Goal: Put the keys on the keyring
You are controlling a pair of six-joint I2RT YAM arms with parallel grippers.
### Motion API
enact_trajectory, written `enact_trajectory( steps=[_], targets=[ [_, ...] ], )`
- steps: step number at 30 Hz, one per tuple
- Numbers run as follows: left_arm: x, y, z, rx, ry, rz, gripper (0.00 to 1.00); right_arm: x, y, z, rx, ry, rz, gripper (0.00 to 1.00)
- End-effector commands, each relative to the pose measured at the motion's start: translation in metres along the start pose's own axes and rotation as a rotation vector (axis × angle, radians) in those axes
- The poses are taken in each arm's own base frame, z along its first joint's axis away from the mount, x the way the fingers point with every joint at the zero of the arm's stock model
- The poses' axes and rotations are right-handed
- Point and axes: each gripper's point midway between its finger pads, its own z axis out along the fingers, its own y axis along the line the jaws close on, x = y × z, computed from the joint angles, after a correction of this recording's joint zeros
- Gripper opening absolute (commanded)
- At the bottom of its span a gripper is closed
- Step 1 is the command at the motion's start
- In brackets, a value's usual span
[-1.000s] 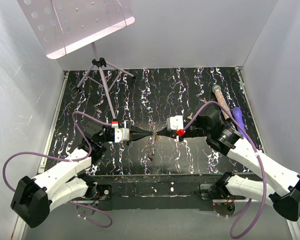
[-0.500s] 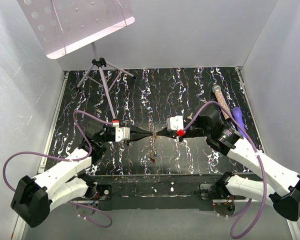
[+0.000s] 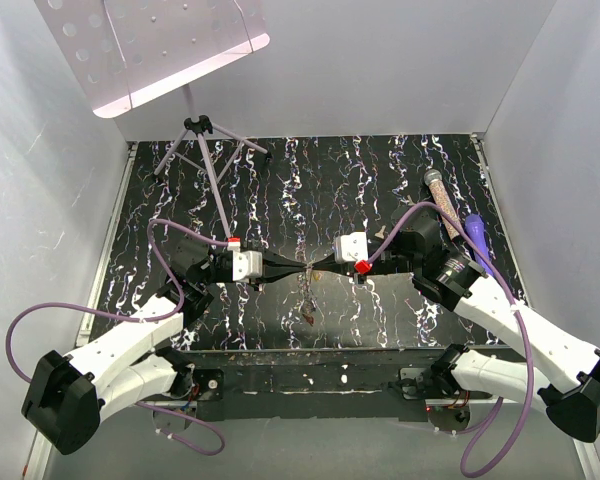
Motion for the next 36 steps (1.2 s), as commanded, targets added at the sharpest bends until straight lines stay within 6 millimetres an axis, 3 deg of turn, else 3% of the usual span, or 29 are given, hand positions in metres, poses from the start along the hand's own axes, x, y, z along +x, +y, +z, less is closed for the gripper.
enact_trajectory(
  steps=[1, 36],
  targets=[
    [-0.015, 0.009, 0.002, -0.024, -0.017, 0.021, 0.0, -0.034, -0.014, -0.002, 0.024, -0.075, -0.093, 0.01],
    [-0.028, 0.025, -0.001, -0.104, -0.043, -0.053, 0.0, -0.008, -0.004, 0.002, -0.015, 0.035, -0.175, 0.01]
  ],
)
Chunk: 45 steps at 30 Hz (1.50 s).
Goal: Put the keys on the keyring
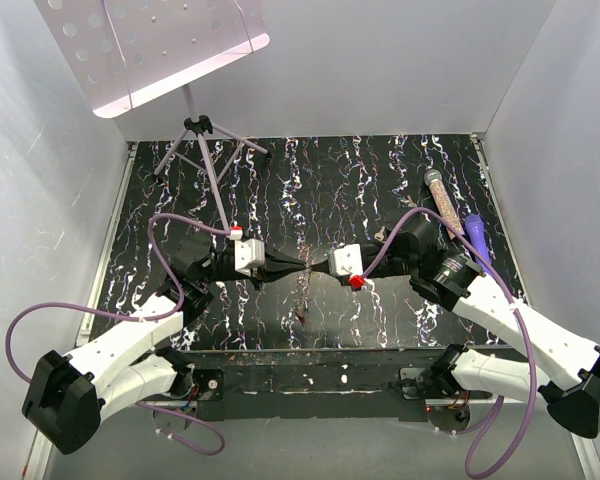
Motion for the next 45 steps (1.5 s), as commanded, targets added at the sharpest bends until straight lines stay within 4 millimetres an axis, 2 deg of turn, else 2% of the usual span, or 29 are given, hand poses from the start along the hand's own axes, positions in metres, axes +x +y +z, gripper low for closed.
enact_trajectory(
  steps=[1, 13, 20, 24, 29, 32, 38, 43, 45],
  targets=[
    [-0.036, 0.015, 0.001, -0.048, -0.083, 0.068, 0.0, -0.014, -0.008, -0.003, 0.015, -0.015, -0.039, 0.01],
    [-0.047, 0.016, -0.002, -0.059, -0.152, 0.029, 0.0, -0.014, -0.016, -0.004, 0.067, -0.016, 0.01, 0.01],
    [-0.061, 0.021, -0.005, -0.085, -0.244, -0.006, 0.0, -0.02, -0.025, -0.007, 0.111, -0.047, 0.056, 0.01],
    [-0.063, 0.026, -0.006, -0.095, -0.267, -0.034, 0.0, -0.025, -0.027, -0.01, 0.119, -0.065, 0.058, 0.01],
    [-0.062, 0.025, -0.006, -0.076, -0.271, -0.039, 0.0, -0.037, -0.024, -0.016, 0.106, -0.11, 0.077, 0.39],
    [-0.06, 0.021, -0.005, -0.05, -0.272, -0.046, 0.0, -0.048, -0.021, -0.022, 0.094, -0.154, 0.122, 0.57],
    [-0.068, 0.009, -0.006, 0.017, -0.308, -0.044, 0.0, -0.069, -0.029, -0.039, 0.1, -0.25, 0.251, 0.61],
    [-0.073, 0.004, -0.007, 0.042, -0.335, -0.073, 0.0, -0.082, -0.018, -0.037, 0.016, -0.304, 0.383, 0.57],
    [-0.075, 0.007, -0.008, 0.021, -0.35, -0.082, 0.0, -0.084, -0.025, -0.036, 0.043, -0.313, 0.444, 0.56]
  ],
)
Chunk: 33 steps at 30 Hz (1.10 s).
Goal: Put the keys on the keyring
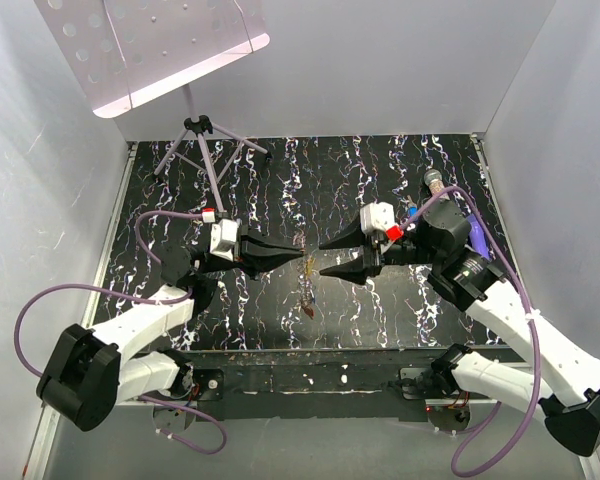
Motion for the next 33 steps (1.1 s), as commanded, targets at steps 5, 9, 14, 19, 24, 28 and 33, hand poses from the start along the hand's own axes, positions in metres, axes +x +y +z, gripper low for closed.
enact_trajectory(
  steps=[5, 9, 14, 19, 24, 28, 33],
  targets=[
    [-0.019, -0.003, -0.003, -0.036, -0.075, 0.008, 0.0, -0.041, -0.006, 0.008, 0.009, -0.122, 0.152, 0.56],
    [-0.017, -0.002, -0.005, -0.064, -0.083, 0.01, 0.0, -0.035, -0.013, 0.016, 0.027, -0.105, 0.224, 0.56],
    [-0.015, 0.001, -0.006, -0.095, -0.091, 0.011, 0.0, -0.033, -0.02, 0.024, 0.037, -0.093, 0.244, 0.52],
    [-0.017, 0.005, -0.009, -0.136, -0.102, 0.029, 0.0, -0.028, -0.024, 0.029, 0.044, -0.063, 0.241, 0.49],
    [-0.018, 0.006, -0.012, -0.156, -0.113, 0.037, 0.0, -0.024, -0.027, 0.034, 0.038, -0.053, 0.249, 0.49],
    [-0.02, 0.008, -0.014, -0.177, -0.127, 0.037, 0.0, -0.023, -0.026, 0.038, 0.028, -0.048, 0.255, 0.49],
    [-0.019, 0.008, -0.014, -0.183, -0.132, 0.033, 0.0, -0.019, -0.027, 0.042, 0.026, -0.037, 0.263, 0.49]
  ],
)
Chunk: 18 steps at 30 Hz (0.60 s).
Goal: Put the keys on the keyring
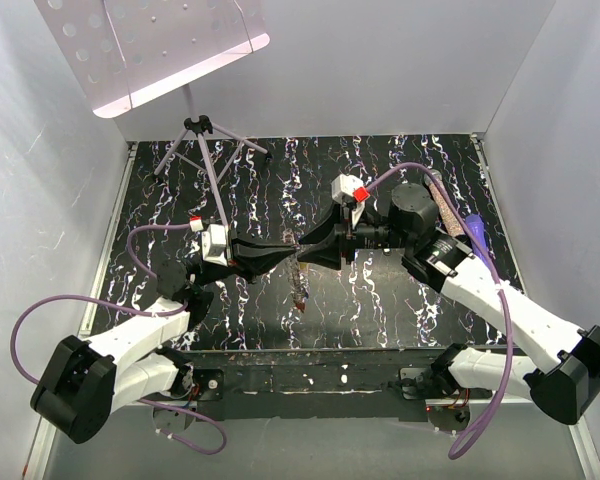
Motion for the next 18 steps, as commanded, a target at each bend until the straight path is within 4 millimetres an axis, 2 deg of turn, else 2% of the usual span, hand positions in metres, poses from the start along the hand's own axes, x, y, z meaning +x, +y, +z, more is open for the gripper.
enact_trajectory(
  steps=[1, 10, 18],
  targets=[
    [-0.0191, -0.0001, 0.0018, -0.019, -0.067, 0.053, 0.0, -0.0183, 0.0012, 0.0031, -0.002, -0.021, -0.07, 0.37],
    [-0.0209, -0.0004, 0.0012, -0.026, -0.075, 0.052, 0.0, -0.0148, 0.0012, 0.0048, -0.009, -0.007, -0.075, 0.29],
    [-0.0203, 0.0002, 0.0013, -0.026, -0.076, 0.043, 0.0, -0.0161, 0.0008, 0.0049, -0.01, -0.008, -0.092, 0.18]
  ],
)
